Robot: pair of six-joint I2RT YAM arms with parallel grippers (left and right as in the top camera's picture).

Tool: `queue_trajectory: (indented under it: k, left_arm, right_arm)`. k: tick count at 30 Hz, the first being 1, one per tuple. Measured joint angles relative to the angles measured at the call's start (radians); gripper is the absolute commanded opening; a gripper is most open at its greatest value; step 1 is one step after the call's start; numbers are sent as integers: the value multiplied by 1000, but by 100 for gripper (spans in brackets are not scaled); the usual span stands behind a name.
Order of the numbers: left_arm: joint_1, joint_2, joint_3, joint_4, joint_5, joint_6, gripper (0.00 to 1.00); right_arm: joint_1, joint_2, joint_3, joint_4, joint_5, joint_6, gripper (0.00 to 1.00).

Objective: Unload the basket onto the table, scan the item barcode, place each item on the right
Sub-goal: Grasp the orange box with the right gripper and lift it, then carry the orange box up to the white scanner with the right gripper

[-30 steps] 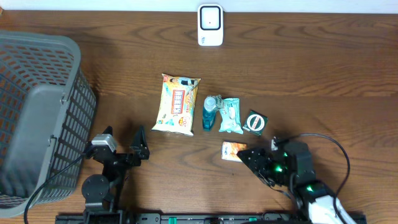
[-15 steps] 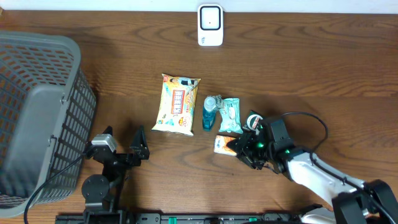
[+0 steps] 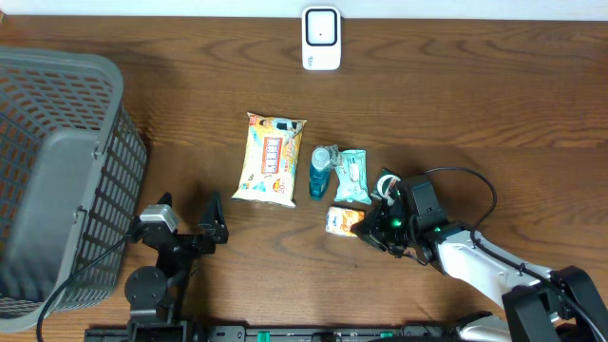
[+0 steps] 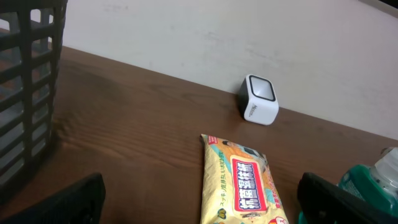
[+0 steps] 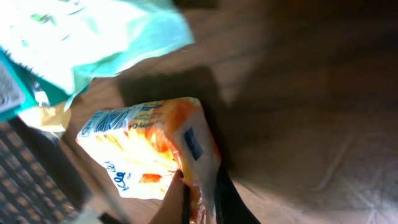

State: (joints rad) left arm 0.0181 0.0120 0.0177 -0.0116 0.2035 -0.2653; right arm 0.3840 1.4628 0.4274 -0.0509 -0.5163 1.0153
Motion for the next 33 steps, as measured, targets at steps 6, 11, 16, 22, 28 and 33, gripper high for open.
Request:
queue_trajectory:
  k: [6, 11, 16, 22, 28, 33]
  left_arm:
    - [0, 0, 0, 0, 0, 0, 98]
    - [0, 0, 0, 0, 0, 0, 98]
    - [0, 0, 0, 0, 0, 0, 98]
    - [0, 0, 0, 0, 0, 0, 98]
    - [0, 0, 0, 0, 0, 0, 98]
    - [0, 0, 0, 0, 0, 0, 98]
  right_arm:
    - [0, -122, -35, -42, 35, -277, 1]
    - [0, -378, -45, -61, -62, -605, 1]
    - [1, -617, -45, -64, -226, -953, 1]
    - [2, -765, -45, 40, -597, -1279, 1]
    - [2, -787, -45, 123, -746, -1320, 1]
    - [2, -787, -45, 169, -758, -1236, 2]
